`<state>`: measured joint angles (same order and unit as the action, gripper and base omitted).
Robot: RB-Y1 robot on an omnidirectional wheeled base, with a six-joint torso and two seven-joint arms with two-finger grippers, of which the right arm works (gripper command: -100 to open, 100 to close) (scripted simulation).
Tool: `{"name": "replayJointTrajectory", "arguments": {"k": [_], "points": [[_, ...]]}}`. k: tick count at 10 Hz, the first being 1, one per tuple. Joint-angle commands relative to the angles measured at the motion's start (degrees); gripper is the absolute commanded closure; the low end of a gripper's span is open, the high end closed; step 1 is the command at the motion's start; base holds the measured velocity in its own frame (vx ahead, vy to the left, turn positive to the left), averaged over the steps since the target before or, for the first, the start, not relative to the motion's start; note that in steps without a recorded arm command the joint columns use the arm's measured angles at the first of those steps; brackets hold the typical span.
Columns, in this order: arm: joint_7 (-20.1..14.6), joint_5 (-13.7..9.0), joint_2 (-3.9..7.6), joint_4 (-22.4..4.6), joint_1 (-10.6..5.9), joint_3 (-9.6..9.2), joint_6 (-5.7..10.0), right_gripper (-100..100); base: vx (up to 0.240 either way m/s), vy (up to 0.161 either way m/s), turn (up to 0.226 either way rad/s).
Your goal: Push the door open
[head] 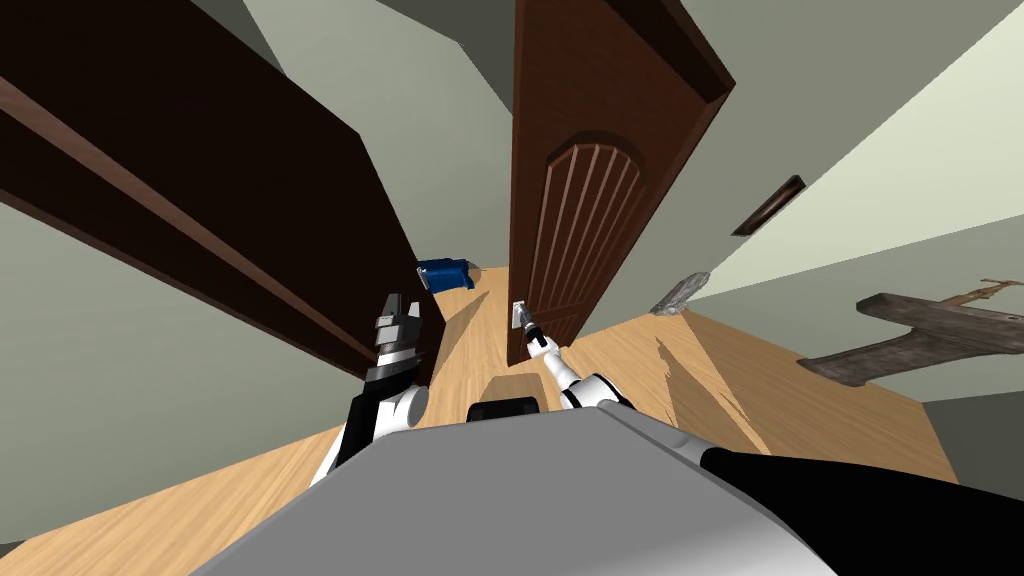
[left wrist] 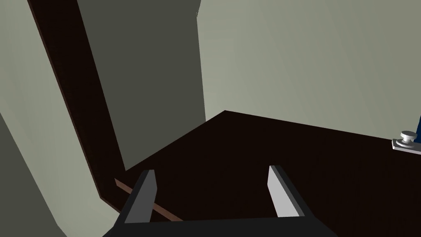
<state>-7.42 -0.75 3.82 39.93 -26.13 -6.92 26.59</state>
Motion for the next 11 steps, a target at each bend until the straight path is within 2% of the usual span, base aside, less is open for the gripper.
{"name": "replayJointTrajectory", "arguments": {"k": [1,6,7,11], "points": [[0.0,0.0,0.01,0.0,0.03,-0.02,-0.01,100,-0.011,0.0,-0.007],[0.0,0.0,0.01,0.0,0.03,-0.02,-0.01,100,-0.008,-0.001,0.004],[0.2,-0.2,0.52,0.1,-0.31,0.8,-0.01,100,0.107,0.066,-0.029],[0.8,-0.7,1.32,-0.1,-0.14,2.46,-0.02,100,0.162,0.106,-0.042]]}}
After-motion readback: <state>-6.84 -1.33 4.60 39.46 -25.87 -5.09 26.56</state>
